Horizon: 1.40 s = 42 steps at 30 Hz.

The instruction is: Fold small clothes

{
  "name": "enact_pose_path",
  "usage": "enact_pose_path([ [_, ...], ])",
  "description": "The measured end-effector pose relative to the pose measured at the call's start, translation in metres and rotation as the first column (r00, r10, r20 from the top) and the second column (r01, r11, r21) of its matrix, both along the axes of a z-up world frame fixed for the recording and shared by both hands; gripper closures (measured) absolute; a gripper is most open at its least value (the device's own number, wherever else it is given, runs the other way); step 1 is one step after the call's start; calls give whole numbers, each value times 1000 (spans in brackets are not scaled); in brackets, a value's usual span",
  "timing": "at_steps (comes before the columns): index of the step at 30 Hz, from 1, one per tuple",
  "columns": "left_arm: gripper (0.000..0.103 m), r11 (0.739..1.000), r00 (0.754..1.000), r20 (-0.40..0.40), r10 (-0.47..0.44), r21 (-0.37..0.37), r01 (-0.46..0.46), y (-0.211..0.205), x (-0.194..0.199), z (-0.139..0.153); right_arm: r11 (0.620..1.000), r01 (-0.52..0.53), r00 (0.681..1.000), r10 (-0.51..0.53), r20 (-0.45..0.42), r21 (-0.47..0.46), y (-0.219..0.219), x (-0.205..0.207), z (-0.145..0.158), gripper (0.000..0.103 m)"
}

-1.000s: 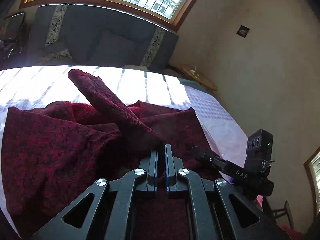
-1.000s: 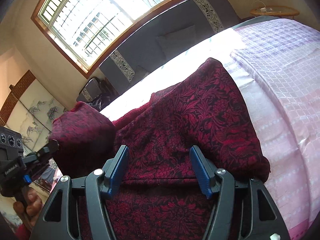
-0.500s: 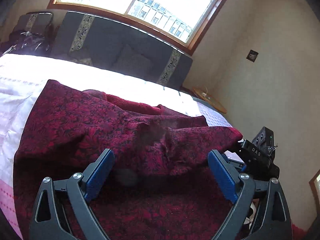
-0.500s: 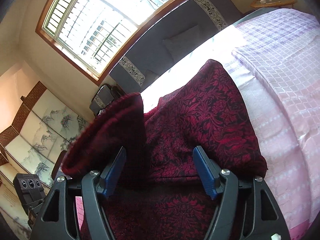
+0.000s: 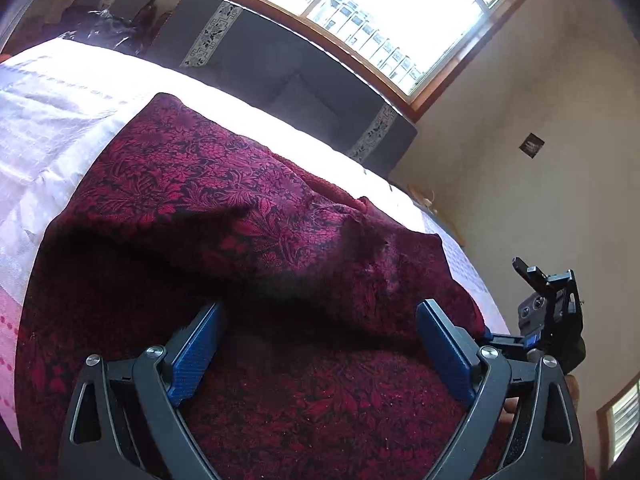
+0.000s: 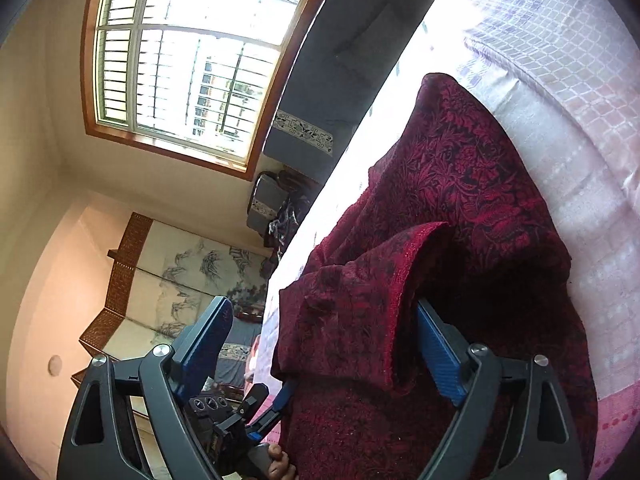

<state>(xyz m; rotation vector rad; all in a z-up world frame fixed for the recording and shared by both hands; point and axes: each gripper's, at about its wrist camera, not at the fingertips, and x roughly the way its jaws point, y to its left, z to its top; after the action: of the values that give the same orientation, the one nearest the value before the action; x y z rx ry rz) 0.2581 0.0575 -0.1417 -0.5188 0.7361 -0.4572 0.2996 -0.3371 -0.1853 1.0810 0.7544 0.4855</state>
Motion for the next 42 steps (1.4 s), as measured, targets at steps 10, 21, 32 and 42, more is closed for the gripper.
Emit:
enact_pose_path([
  [10, 8, 999, 999, 1, 49, 2, -49, 0, 1, 1, 929, -75, 996, 90, 27, -363, 32, 29, 46, 93],
  [21, 8, 997, 997, -38, 73, 3, -73, 2, 3, -7, 863, -21, 999, 41, 30, -504, -8, 61, 20, 94],
  [32, 7, 996, 994, -57, 92, 1, -92, 2, 8, -6, 850, -60, 997, 80, 16, -523, 0, 66, 3, 94],
  [42, 7, 990, 989, -52, 138, -23, -139, 14, 6, -10, 820, -100, 994, 104, -25, -564, 11, 71, -4, 96],
])
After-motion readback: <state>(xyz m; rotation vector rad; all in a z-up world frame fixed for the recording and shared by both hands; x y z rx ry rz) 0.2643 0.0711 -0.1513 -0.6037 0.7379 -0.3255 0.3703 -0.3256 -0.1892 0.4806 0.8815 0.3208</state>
